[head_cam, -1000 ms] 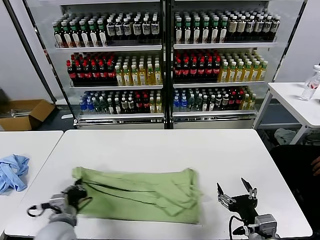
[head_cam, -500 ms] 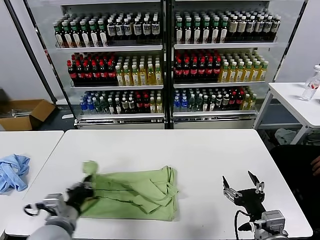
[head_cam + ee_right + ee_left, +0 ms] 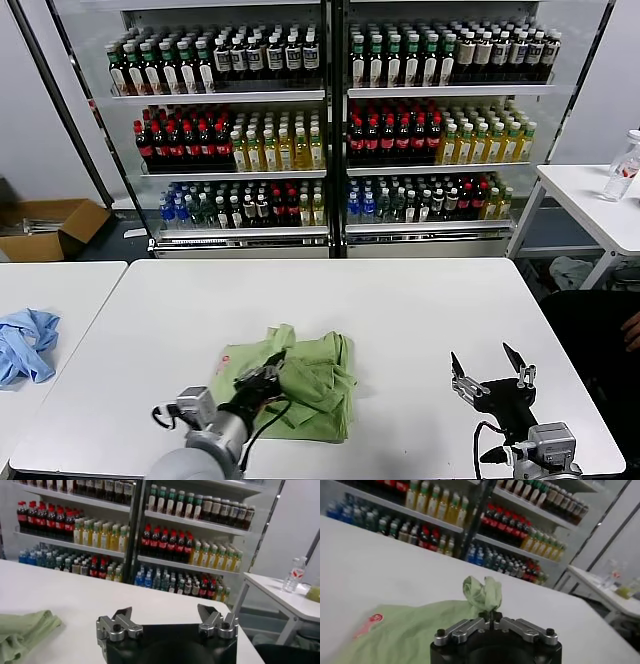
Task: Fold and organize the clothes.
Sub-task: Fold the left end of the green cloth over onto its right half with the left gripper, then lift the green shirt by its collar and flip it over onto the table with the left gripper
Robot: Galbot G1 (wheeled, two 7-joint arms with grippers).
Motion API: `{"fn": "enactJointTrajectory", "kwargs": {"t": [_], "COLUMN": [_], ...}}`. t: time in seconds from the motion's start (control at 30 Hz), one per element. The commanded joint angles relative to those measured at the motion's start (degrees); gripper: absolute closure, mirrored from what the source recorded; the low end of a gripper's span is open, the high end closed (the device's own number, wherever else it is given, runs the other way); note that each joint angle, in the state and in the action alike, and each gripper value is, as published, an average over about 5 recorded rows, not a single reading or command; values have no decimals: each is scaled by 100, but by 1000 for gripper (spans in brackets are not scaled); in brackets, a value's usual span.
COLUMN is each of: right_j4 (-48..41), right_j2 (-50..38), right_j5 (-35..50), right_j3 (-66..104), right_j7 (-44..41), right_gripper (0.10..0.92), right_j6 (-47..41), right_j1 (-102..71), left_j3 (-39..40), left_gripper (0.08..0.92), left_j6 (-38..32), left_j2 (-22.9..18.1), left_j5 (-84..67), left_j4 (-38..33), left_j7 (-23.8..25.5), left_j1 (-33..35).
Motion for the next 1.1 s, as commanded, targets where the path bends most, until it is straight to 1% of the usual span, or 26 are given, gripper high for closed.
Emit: {"fn": "enactJointTrajectory", "kwargs": {"t": [0.03,0.13,0.2,0.23,0.3,0.37,0.43,0.5,0.53,0.6,0.67,0.9,0.97,1.1], "right_j4": [-50,-69,-55,-53,-73,-102,-125,-159,-181,-226,-255,-252,-256,-274], "right_j2": [-3,-8,-17,-24,-40,-50,-51,-42,-35,-23,-18,-54,-64,-65], "right_j5": [-19,-12,5,14,31,35,30,18,9,-5,-14,-15,-13,-12], "right_j3": [-12,-29,-26,-22,-22,-50,-107,-185,-221,-272,-284,-173,-140,-142], "right_j7": [8,7,3,1,-2,-4,-5,-4,-3,-2,-2,-7,-8,-6], "right_gripper": [202,203,203,203,202,202,203,203,203,203,202,203,202,203], "right_j6": [-13,-16,-18,-19,-20,-24,-34,-43,-44,-42,-37,-9,1,7], "right_j1": [38,86,108,120,158,211,268,322,344,368,369,262,237,248], "left_j3": [1018,1143,1095,1017,672,48,-703,-1245,-1382,-1442,-1370,-1150,-1150,-1167], "left_gripper": [904,847,787,761,701,649,588,527,501,449,397,212,187,178], "left_j6": [-436,-646,-708,-731,-811,-871,-776,-580,-483,-341,-209,84,126,108], "left_j2": [-815,-997,-933,-836,-493,-82,277,478,519,520,446,190,162,131], "left_j5": [173,379,611,781,1280,1751,2037,2108,2132,2141,2128,1979,1891,1445], "left_j4": [1005,971,663,466,43,-169,-62,310,525,869,1066,1380,1394,1347], "left_j7": [-142,-2,156,239,406,514,554,521,492,436,418,403,367,299], "left_j1": [-857,-820,-631,-499,-173,171,467,665,719,777,766,444,423,418]}}
